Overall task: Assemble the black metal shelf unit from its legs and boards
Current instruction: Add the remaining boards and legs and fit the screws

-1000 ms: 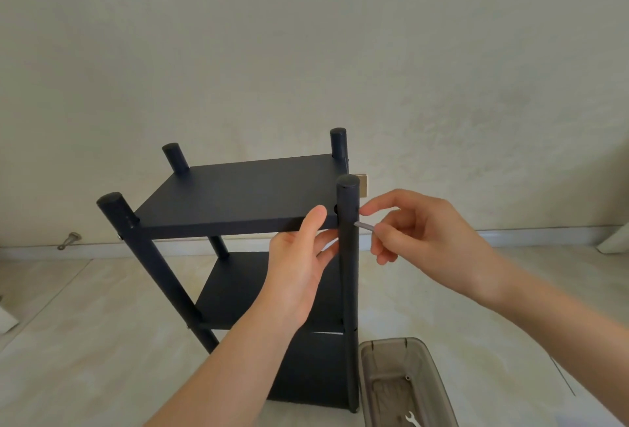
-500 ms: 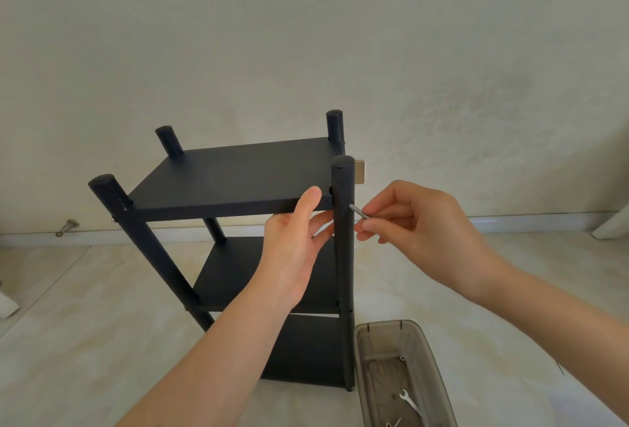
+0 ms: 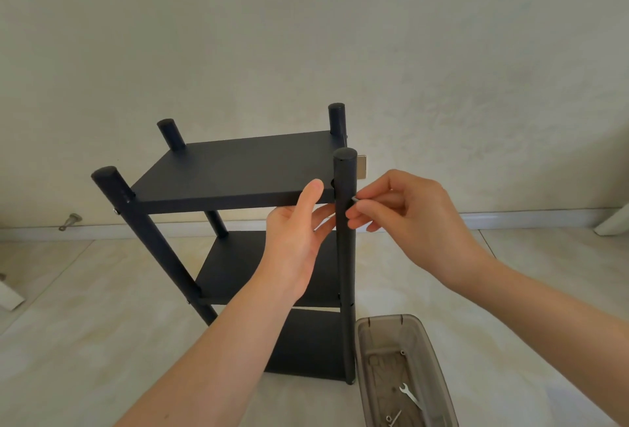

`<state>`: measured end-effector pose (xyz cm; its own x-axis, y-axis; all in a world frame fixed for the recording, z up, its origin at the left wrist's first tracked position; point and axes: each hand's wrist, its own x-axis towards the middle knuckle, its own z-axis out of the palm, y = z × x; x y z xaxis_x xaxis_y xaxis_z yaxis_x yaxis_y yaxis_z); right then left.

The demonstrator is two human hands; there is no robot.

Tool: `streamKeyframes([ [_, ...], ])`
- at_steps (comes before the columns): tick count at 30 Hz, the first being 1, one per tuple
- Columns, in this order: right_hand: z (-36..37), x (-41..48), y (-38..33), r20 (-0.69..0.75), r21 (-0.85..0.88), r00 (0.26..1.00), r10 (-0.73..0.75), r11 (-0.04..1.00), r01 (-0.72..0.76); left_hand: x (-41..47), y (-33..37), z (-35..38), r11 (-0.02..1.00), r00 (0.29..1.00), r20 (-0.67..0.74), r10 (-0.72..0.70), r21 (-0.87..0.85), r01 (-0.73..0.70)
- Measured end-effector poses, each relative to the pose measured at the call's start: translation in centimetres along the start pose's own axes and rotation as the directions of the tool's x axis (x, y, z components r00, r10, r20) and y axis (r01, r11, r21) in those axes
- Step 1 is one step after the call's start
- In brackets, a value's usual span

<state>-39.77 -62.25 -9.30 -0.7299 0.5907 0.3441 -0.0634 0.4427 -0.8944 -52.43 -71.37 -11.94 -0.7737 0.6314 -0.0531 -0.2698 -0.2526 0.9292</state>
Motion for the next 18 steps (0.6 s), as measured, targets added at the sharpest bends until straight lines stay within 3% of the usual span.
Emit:
streamKeyframes([
  [10, 0.16, 0.0, 0.3, 0.005, 0.068, 1.0, 0.011, 0.998, -0.011, -0.12, 0.21, 0.0, 1.0, 1.0, 0.009, 0.008, 0.017, -0.008],
  [15, 0.8, -0.65, 0.59, -0.047, -0.184, 0.986, -0.157, 0.972, 0.146, -0.48, 0.48, 0.1, 0.998, 0.997, 0.062, 0.045, 0.031, -0.047],
  [18, 0.61, -0.23, 0.71, -0.045, -0.009, 0.997, -0.068, 0.998, 0.067, -0.7, 0.55, 0.07, 0.996, 0.993, 0.094, 0.067, 0.046, -0.071],
])
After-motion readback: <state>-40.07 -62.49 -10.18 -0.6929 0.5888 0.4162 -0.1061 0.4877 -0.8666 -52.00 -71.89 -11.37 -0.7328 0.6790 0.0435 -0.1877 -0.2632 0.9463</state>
